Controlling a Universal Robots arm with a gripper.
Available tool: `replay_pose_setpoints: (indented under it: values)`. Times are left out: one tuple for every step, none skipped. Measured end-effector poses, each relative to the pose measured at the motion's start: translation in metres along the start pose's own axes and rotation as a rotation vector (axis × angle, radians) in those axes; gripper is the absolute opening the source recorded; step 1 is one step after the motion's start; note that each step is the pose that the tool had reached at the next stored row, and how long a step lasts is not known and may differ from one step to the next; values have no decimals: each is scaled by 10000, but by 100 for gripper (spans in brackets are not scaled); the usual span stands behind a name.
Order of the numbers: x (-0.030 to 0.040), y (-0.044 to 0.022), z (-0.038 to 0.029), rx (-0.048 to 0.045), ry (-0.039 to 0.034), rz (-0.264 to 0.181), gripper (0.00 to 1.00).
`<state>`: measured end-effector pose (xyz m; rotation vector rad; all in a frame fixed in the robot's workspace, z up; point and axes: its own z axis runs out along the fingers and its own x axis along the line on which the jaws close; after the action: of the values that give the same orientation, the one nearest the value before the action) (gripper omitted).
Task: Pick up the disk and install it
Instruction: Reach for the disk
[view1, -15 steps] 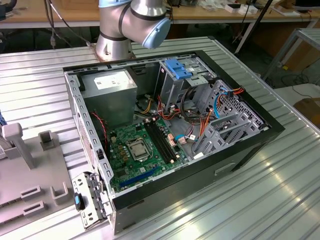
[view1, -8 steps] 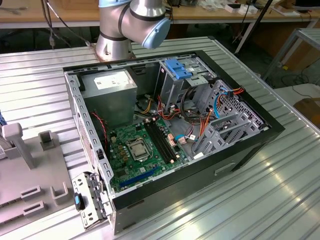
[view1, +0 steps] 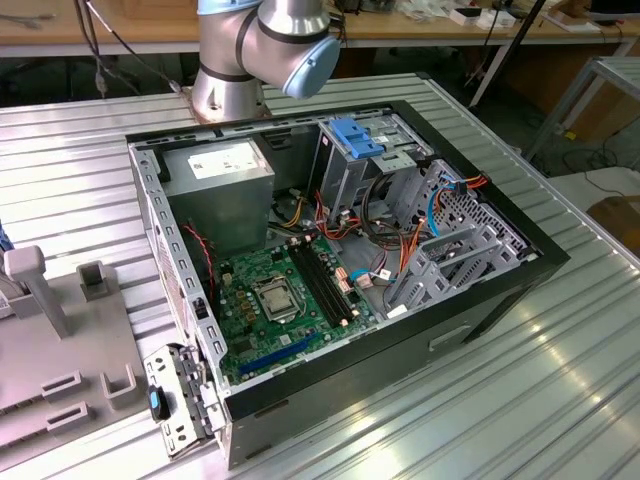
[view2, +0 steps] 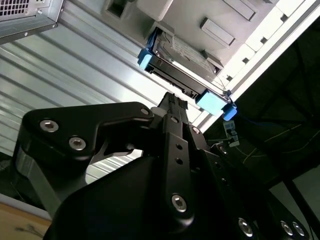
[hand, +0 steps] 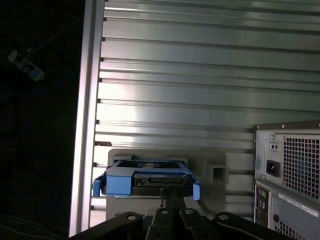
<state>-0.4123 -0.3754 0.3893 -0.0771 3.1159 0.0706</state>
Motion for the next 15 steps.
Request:
replay_pose_setpoints:
  values:
    - [24, 0, 0, 0, 0, 1, 11]
    - [53, -1, 1, -1, 0, -1, 11]
    - [77, -1, 0, 0, 1, -1, 11]
    - [101, -1, -1, 0, 1, 0, 11]
    - [145, 0, -1, 0, 0, -1, 11]
    - [178, 1, -1, 0, 0, 0, 11]
    - [224, 3, -2, 0, 0, 0, 11]
    - [263, 4, -3, 0, 1, 0, 11]
    - [292, 4, -4, 1, 2, 0, 11]
    - [336, 5, -3, -1, 0, 1, 11]
    - [362, 6, -4, 0, 0, 0, 11]
    - [387, 7, -4, 0, 0, 0, 11]
    - [394, 7, -4, -1, 0, 0, 11]
    - [394, 7, -4, -1, 0, -1, 11]
    - [394, 7, -4, 0, 0, -1, 11]
